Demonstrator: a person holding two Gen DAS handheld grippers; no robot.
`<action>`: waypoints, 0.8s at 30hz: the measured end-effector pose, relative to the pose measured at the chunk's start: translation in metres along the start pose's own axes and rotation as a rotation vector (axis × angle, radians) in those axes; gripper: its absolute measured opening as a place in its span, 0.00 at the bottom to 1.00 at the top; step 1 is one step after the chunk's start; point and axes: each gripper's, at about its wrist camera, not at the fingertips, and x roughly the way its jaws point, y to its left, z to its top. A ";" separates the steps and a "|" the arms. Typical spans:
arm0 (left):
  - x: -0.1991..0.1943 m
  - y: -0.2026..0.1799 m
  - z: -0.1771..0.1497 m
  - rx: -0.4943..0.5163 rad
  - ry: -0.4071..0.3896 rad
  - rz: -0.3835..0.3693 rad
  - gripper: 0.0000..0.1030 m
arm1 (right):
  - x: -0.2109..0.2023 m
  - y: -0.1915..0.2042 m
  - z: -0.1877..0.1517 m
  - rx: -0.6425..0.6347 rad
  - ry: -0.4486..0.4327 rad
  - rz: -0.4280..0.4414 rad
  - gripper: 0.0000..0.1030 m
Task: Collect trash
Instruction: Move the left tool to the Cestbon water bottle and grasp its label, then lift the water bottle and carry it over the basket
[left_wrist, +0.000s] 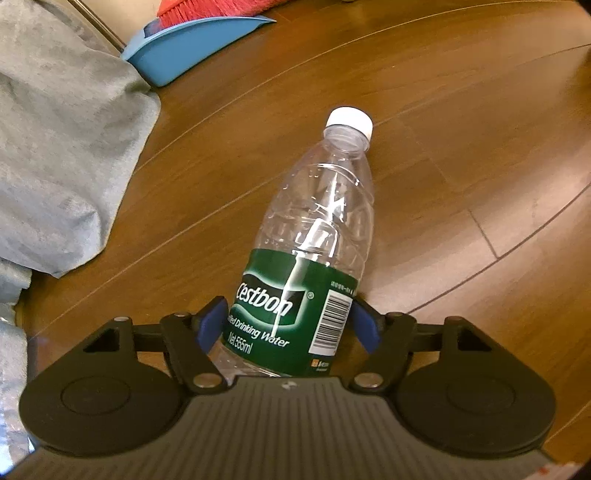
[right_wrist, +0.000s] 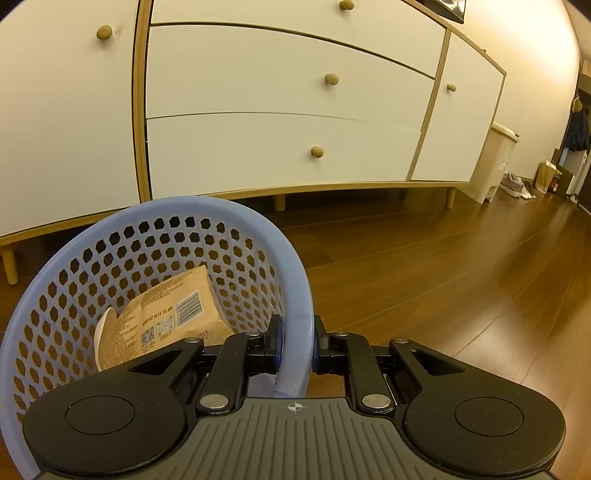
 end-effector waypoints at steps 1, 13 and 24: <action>-0.001 -0.002 0.000 -0.005 -0.002 -0.005 0.66 | -0.001 0.000 0.000 0.001 -0.001 0.002 0.11; -0.025 -0.049 0.009 -0.075 -0.020 -0.117 0.66 | 0.004 -0.008 0.002 -0.009 -0.008 0.020 0.11; -0.049 -0.095 0.024 -0.270 -0.022 -0.252 0.65 | 0.007 -0.012 0.000 -0.013 -0.002 0.044 0.11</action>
